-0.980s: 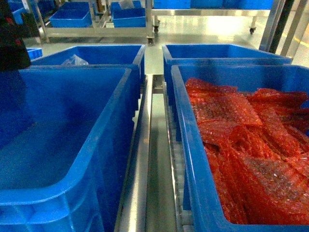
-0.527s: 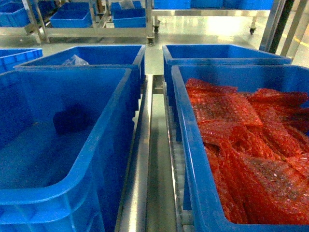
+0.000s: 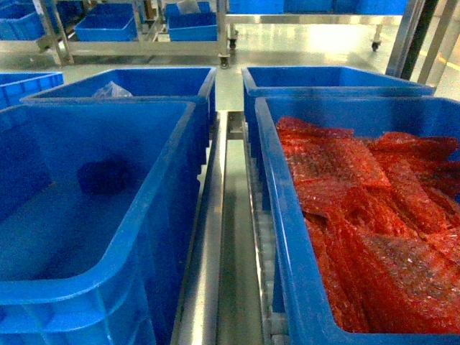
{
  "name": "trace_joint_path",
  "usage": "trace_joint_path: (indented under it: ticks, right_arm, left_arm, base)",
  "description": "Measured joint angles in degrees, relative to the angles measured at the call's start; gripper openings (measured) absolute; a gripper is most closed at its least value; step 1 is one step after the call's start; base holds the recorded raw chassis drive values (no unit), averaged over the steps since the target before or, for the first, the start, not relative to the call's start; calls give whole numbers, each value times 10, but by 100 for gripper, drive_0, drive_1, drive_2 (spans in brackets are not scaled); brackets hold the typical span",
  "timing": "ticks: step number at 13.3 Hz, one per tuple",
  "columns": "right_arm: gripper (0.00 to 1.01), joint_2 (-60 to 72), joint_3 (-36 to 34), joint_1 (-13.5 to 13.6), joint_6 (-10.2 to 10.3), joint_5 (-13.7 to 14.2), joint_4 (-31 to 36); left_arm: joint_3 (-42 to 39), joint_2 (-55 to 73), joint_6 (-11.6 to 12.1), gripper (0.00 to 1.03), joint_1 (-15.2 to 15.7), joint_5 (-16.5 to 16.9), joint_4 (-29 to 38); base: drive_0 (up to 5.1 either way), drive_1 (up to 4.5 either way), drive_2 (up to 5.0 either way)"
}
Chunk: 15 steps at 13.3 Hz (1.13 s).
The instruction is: Pick blue part to blue bin on bottom shelf
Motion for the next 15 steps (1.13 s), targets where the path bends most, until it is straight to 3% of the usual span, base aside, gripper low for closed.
trace_joint_path:
  ticks: [1,2,3,7,15]
  right_arm:
    - [98,0,0,0,0,0,0]
    - [98,0,0,0,0,0,0]
    - [98,0,0,0,0,0,0]
    - [98,0,0,0,0,0,0]
    - [98,0,0,0,0,0,0]
  left_arm:
    - [-9,-26,0,2,37,38,-19]
    - [-15,-55,0,2,47,36,-40]
    - [-36,-65,1,2,43,44,-13]
    - [-39,-180,1,2,43,44,-132]
    - [-39,-301,1,2,43,44,-249]
  base:
    - [0,0,0]
    - [0,0,0]
    - [0,0,0]
    - [0,0,0]
    - [0,0,0]
